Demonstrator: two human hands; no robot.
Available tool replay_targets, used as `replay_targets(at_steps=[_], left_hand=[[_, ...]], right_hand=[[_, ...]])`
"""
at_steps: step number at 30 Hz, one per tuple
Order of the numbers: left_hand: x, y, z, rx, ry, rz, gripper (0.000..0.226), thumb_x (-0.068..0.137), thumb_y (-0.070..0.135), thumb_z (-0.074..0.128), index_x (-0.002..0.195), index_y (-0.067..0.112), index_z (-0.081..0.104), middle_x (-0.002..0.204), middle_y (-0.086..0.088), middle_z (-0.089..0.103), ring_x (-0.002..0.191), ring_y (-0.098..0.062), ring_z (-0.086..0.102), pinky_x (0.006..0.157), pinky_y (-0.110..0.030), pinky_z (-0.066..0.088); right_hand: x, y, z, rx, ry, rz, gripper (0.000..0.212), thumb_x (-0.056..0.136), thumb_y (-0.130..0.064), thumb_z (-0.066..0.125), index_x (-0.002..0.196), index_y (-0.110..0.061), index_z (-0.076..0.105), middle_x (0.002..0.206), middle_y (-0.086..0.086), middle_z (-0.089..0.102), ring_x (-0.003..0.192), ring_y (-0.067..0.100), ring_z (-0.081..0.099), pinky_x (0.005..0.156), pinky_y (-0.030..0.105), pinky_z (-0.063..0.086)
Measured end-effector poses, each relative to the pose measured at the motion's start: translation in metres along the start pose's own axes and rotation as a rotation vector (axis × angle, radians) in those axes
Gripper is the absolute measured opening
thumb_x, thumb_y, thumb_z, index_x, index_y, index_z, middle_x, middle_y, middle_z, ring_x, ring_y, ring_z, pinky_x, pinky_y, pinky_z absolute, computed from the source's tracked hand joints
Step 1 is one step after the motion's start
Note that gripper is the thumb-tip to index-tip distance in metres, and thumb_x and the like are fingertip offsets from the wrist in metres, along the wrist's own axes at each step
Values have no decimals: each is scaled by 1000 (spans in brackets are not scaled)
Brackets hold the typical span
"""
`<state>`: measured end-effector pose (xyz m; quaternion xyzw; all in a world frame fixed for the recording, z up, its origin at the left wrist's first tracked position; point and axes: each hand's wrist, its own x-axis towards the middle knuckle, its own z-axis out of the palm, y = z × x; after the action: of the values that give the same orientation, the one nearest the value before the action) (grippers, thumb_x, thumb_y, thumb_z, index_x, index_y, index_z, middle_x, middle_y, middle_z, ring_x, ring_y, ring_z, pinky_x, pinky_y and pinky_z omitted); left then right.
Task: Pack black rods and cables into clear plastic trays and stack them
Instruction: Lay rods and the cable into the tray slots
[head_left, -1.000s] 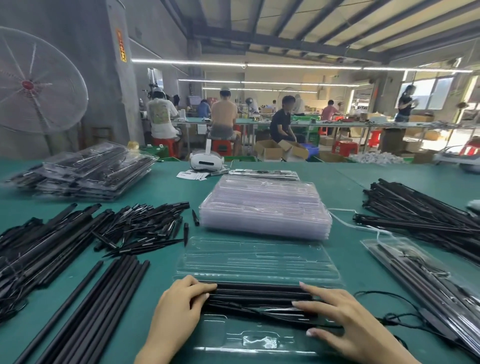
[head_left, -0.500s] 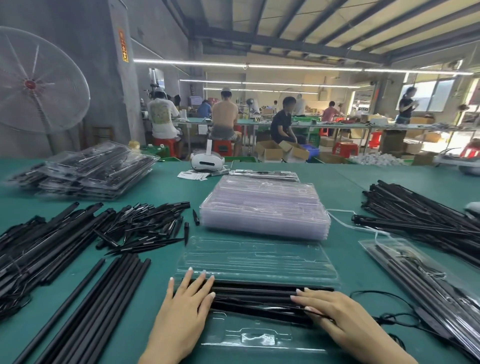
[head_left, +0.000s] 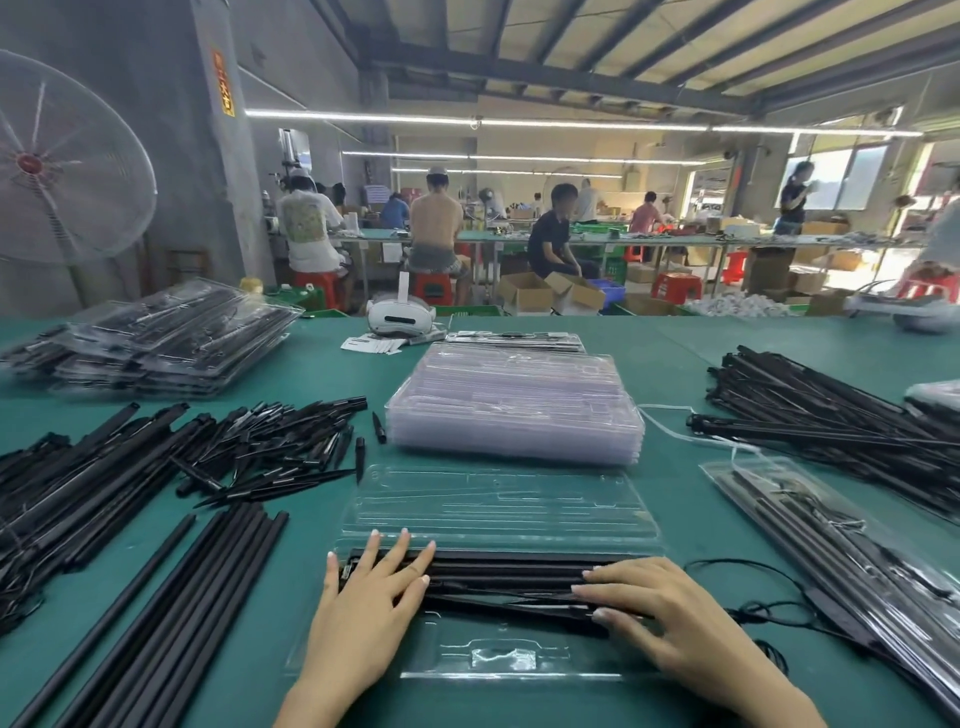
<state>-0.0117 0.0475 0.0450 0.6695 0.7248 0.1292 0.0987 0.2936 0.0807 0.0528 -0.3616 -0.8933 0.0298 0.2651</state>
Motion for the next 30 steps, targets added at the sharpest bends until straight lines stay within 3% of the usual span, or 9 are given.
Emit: replay_targets(at_steps=[7, 10, 12, 15, 20, 24, 27, 28, 30], left_hand=[[1, 0, 3, 78, -26, 1, 45, 103, 44, 11, 142, 49, -9, 156, 20, -11, 145, -10, -17, 113, -47, -16], [0, 1, 2, 102, -30, 2, 46, 103, 41, 11, 146, 48, -5, 157, 18, -12, 145, -11, -16, 114, -48, -15], [-1, 2, 1, 117, -33, 2, 46, 103, 39, 10, 146, 48, -6, 157, 17, -13, 145, -12, -16, 114, -49, -14], [-1, 2, 2, 119, -17, 2, 47, 103, 39, 10, 145, 47, -8, 157, 16, -13, 146, -13, -16, 114, -50, -13], [-1, 0, 4, 103, -18, 4, 46, 103, 39, 12, 142, 49, -10, 157, 17, -13, 145, -12, -16, 114, -49, -13], [0, -2, 5, 90, -2, 7, 46, 103, 39, 13, 143, 50, -8, 157, 17, -13, 145, -11, -16, 115, -49, -12], [-2, -2, 5, 84, 10, 11, 44, 103, 41, 11, 138, 49, -15, 155, 18, -15, 144, -10, -18, 115, -48, -13], [-3, -3, 6, 87, 21, 18, 43, 103, 42, 10, 136, 50, -16, 154, 18, -17, 143, -9, -20, 115, -47, -13], [-5, -2, 4, 76, 34, 50, 42, 102, 46, 9, 135, 53, -15, 150, 20, -24, 139, -7, -25, 114, -47, -16]], right_hand=[[3, -3, -1, -80, 272, -24, 19, 88, -34, 59, 77, -25, 72, 70, -16, 58, 66, 3, 51, 59, 16, 42], [-2, -5, -7, -46, 356, 123, 12, 84, -35, 63, 76, -29, 68, 66, -25, 58, 58, -7, 50, 53, 11, 40], [-6, -3, -11, -44, 324, 207, 6, 82, -33, 71, 80, -33, 65, 61, -35, 51, 52, -13, 42, 51, 8, 36], [-11, 2, -17, -99, 165, 174, 24, 74, -23, 81, 83, -35, 62, 65, -41, 48, 52, -17, 41, 48, 9, 34], [-6, 8, -23, -311, 40, 128, 45, 59, -4, 87, 86, -36, 70, 76, -15, 61, 46, 8, 53, 36, 19, 35], [3, 13, -24, -372, -111, 151, 31, 77, -12, 73, 92, -39, 71, 95, -12, 60, 62, 12, 58, 49, 22, 35], [0, 11, -25, -358, -60, 76, 24, 69, -19, 80, 75, -42, 72, 77, -14, 58, 60, 7, 57, 56, 15, 35], [-1, 9, -26, -394, -77, 82, 28, 64, -20, 77, 75, -45, 72, 74, -16, 57, 63, 6, 58, 69, 15, 40], [-7, 11, -25, -502, -132, 146, 46, 59, -17, 73, 89, -52, 70, 85, -16, 57, 83, 8, 61, 89, 41, 47]])
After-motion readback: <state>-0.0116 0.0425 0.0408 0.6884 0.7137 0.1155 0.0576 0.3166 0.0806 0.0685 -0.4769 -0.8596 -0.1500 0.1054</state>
